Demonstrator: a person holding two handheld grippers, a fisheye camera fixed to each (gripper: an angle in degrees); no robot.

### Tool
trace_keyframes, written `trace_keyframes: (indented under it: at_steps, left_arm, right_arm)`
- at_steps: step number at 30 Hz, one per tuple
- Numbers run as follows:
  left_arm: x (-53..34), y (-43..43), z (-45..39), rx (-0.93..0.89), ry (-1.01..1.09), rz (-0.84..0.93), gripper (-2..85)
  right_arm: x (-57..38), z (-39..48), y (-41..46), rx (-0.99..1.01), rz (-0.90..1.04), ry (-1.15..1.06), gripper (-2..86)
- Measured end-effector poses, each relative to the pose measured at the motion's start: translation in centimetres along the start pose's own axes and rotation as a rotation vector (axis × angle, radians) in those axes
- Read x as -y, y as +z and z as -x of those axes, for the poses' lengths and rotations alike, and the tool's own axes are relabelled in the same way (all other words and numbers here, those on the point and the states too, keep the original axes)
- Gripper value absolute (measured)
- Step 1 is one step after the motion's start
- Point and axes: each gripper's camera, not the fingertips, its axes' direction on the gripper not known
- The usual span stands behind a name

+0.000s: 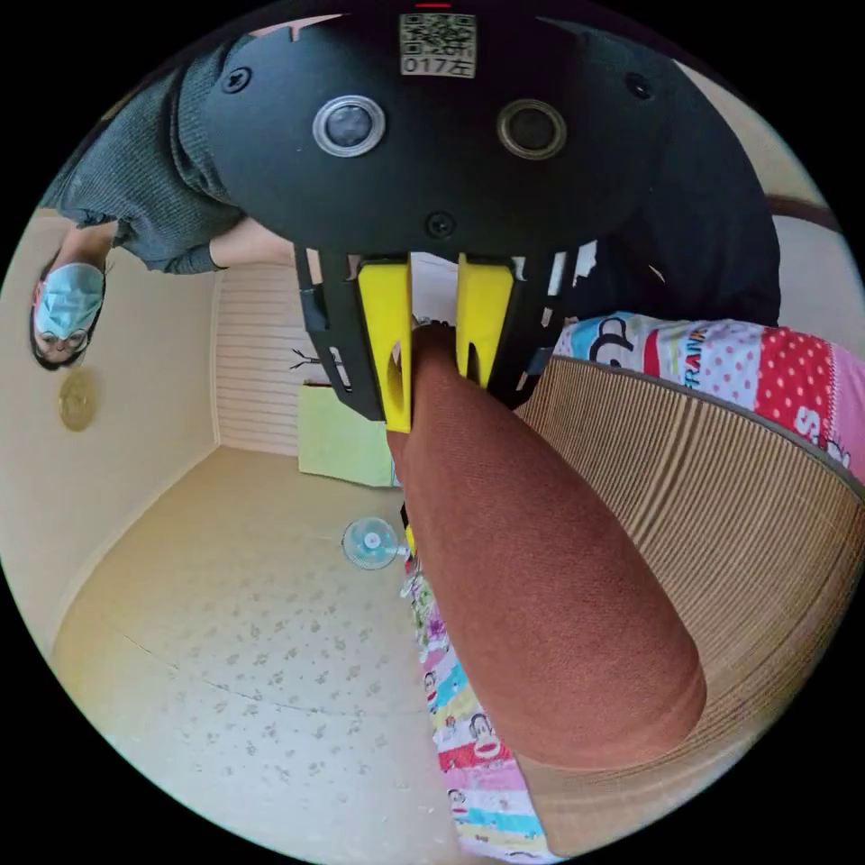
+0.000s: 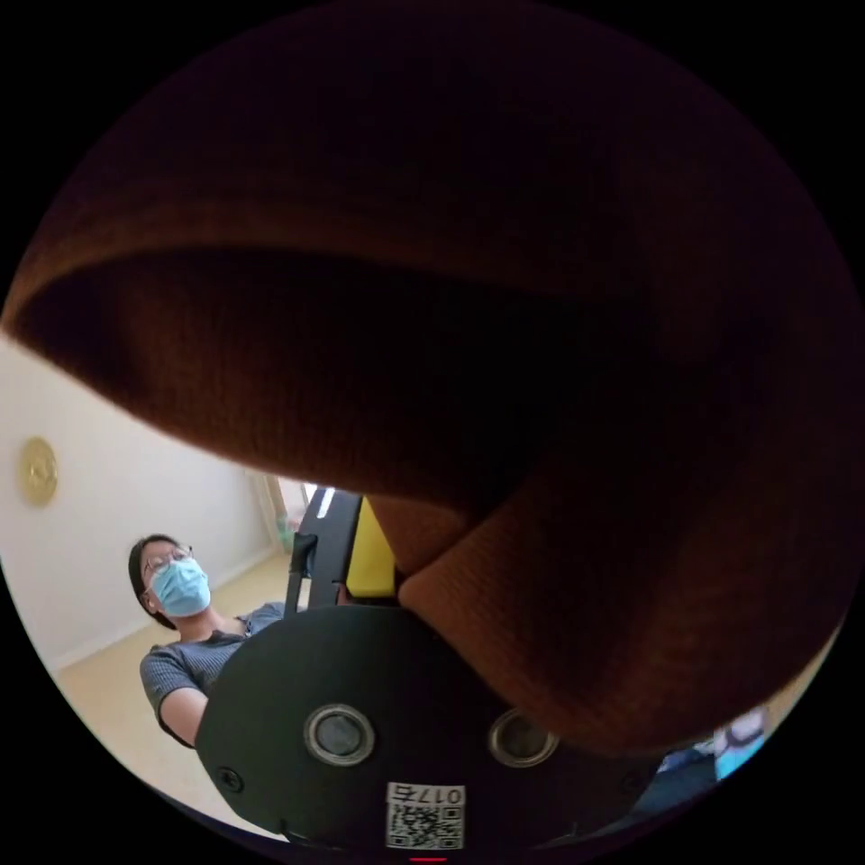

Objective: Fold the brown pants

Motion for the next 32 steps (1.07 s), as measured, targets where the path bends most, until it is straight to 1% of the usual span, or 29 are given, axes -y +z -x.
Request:
trace_keyframes:
  at_steps: [2, 3, 5, 6, 8, 9, 10, 11, 12, 13, 14, 15, 16, 17, 18, 19, 20, 21, 22, 23, 24, 26, 27, 29, 30, 31, 32]
  left_arm:
    - [-1.2, -6.7, -3.7, 0.028, 0.101, -0.174, 7.7]
    - [-1.5, -8.4, -4.7, 0.035, 0.122, -0.22, 7.7]
    - [-2.9, -14.5, -7.9, 0.057, 0.189, -0.405, 7.7]
    - [-3.2, -15.8, -8.6, 0.062, 0.203, -0.449, 7.7]
    - [-4.4, -20.5, -10.3, 0.087, 0.236, -0.629, 7.7]
    - [-4.6, -21.4, -10.2, 0.09, 0.231, -0.671, 7.7]
    - [-4.7, -22.8, -9.5, 0.098, 0.203, -0.73, 7.7]
    - [-4.2, -24.1, -8.0, 0.136, 0.15, -0.754, 7.7]
    - [-3.9, -24.6, -7.0, 0.169, 0.113, -0.76, 7.7]
    - [-3.1, -25.6, -4.4, 0.227, 0.02, -0.766, 7.7]
    - [-2.3, -26.4, -1.0, 0.269, -0.093, -0.764, 7.7]
    - [-1.9, -26.8, 0.9, 0.278, -0.156, -0.756, 7.7]
    - [-1.6, -27.4, 5.2, 0.259, -0.314, -0.724, 7.8]
    - [-2.0, -28.0, 8.6, 0.181, -0.424, -0.736, 7.8]
    - [-2.2, -28.1, 9.6, 0.134, -0.425, -0.751, 7.9]
    - [-2.1, -28.2, 10.3, 0.096, -0.371, -0.747, 8.0]
    - [-1.6, -28.2, 9.7, 0.136, -0.29, -0.716, 8.2]
    - [-1.5, -28.1, 9.2, 0.17, -0.261, -0.7, 8.3]
    - [-1.4, -27.8, 8.7, 0.21, -0.242, -0.683, 8.7]
    - [-1.5, -27.5, 8.8, 0.19, -0.257, -0.679, 9.1]
    - [-1.6, -27.4, 9.1, 0.17, -0.264, -0.68, 9.8]
    - [-2.4, -26.6, 10.0, 0.142, -0.331, -0.696, 13.6]
    - [-2.8, -26.4, 10.0, 0.165, -0.359, -0.698, 14.9]
    - [-4.0, -25.9, 8.5, 0.304, -0.364, -0.714, 15.7]
    - [-4.2, -25.7, 8.1, 0.343, -0.359, -0.709, 15.7]
    - [-4.4, -25.2, 7.5, 0.423, -0.371, -0.689, 14.9]
    - [-4.4, -24.3, 7.6, 0.49, -0.407, -0.632, 13.3]
  right_arm:
    - [3.5, 2.2, 9.2, 0.047, 0.195, -0.072, 8.5]
    - [4.3, 2.8, 11.7, 0.056, 0.243, -0.088, 8.7]
    - [6.7, 5.0, 21.5, 0.071, 0.426, -0.137, 9.9]
    - [7.2, 5.5, 23.8, 0.07, 0.47, -0.144, 10.5]
    - [8.9, 6.2, 32.3, 0.021, 0.632, -0.136, 13.4]
    - [9.2, 6.0, 34.0, -0.009, 0.661, -0.12, 14.4]
    - [9.8, 4.9, 36.5, -0.103, 0.698, -0.055, 17.2]
    - [10.1, 3.4, 37.3, -0.229, 0.702, 0.018, 19.6]
    - [10.1, 2.6, 37.3, -0.295, 0.694, 0.052, 20.6]
    - [10.0, 0.6, 36.3, -0.413, 0.67, 0.116, 21.2]
    - [9.7, -1.4, 34.3, -0.479, 0.655, 0.161, 20.6]
    - [9.4, -2.5, 32.9, -0.496, 0.645, 0.179, 19.2]
    - [8.6, -4.7, 29.5, -0.503, 0.626, 0.21, 16.4]
    - [7.4, -7.0, 25.2, -0.487, 0.602, 0.254, 12.4]
    - [6.7, -8.1, 22.7, -0.471, 0.59, 0.282, 10.4]
    - [4.8, -10.1, 17.1, -0.422, 0.542, 0.339, 7.4]
    - [2.3, -11.4, 10.5, -0.36, 0.436, 0.394, 5.4]
    - [0.9, -11.8, 7.1, -0.33, 0.364, 0.421, 4.8]
    - [-2.5, -12.0, 0.1, -0.281, 0.182, 0.461, 4.0]
    - [-6.6, -11.3, -6.6, -0.244, -0.022, 0.481, 3.3]
    - [-8.9, -10.8, -9.7, -0.228, -0.124, 0.484, 3.0]
    - [-19.1, -7.3, -19.7, -0.199, -0.51, 0.449, 2.0]
    - [-21.7, -6.3, -21.4, -0.195, -0.605, 0.441, 1.7]
    - [-32.0, -3.1, -25.4, -0.168, -0.949, 0.401, 1.1]
    - [-34.1, -2.5, -25.8, -0.161, -1.021, 0.389, 1.0]
    - [-38.0, -1.7, -25.9, -0.152, -1.147, 0.362, 0.8]
    - [-41.2, -1.3, -25.4, -0.156, -1.253, 0.332, 0.7]
